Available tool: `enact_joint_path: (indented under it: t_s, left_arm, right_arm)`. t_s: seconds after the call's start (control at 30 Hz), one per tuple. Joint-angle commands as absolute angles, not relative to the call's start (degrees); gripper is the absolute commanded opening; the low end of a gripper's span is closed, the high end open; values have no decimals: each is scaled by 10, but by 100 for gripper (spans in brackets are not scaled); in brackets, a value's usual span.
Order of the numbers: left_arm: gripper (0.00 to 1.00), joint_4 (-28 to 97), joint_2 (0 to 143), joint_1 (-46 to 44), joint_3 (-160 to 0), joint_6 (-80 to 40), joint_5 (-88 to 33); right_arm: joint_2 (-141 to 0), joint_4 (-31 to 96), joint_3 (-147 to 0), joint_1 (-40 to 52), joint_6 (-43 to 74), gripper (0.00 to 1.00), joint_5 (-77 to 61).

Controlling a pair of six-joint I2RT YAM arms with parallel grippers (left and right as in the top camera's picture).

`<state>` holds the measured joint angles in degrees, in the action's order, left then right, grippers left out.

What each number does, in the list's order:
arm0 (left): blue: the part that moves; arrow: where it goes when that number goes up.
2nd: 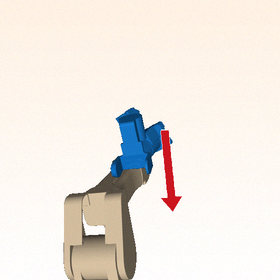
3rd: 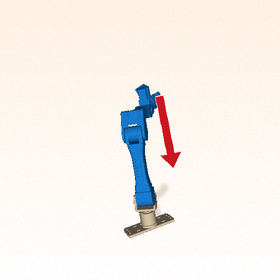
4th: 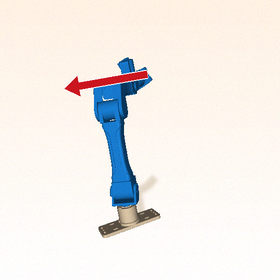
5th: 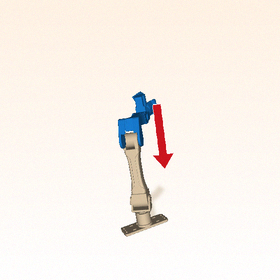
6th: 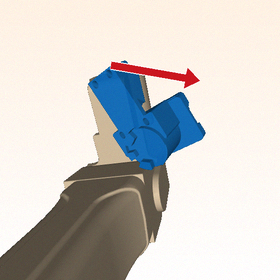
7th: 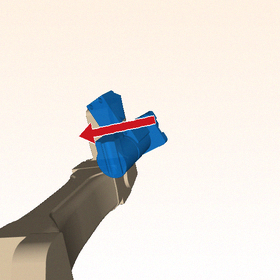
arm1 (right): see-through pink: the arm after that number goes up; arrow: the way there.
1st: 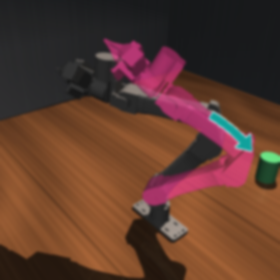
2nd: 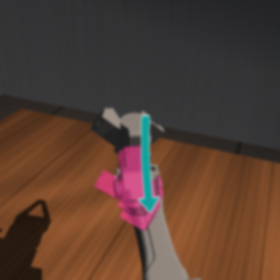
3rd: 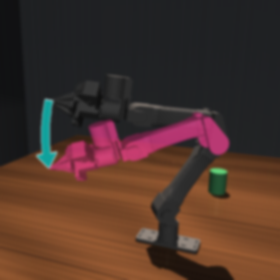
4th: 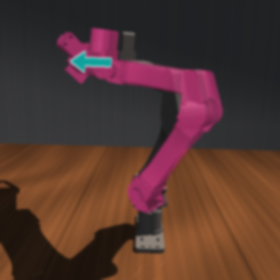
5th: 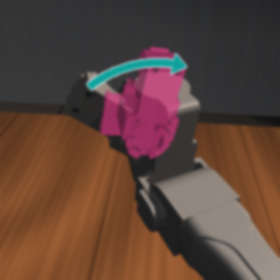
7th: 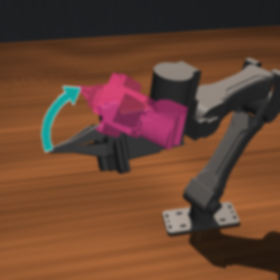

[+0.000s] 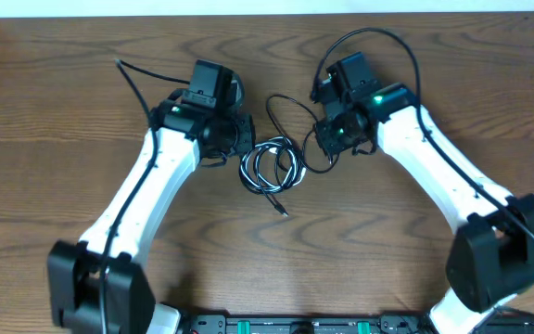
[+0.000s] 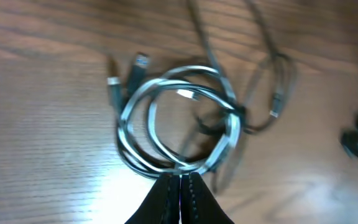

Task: Untangle cables
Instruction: 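Lower both grippers onto the cable bundle and grasp it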

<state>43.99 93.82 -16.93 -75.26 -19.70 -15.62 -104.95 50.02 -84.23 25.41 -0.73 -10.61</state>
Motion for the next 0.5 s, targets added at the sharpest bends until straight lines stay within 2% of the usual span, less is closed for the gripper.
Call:
enact_joint_path:
  t_s: [0.0,0.27,0.47]
  left_arm:
    - [9,416,987,-164,-760,-233,-115]
    - [8,359,1077,-165,-760,-243,-189]
    - [8,355,1100,-165,-760,-243,-190]
  right_arm:
    - [-1079,496,-843,251,-105,20,-189]
    - [-1124,473,-843,248,-108,21,-191]
    - [-1142,455,-843,255,-117,21,-227]
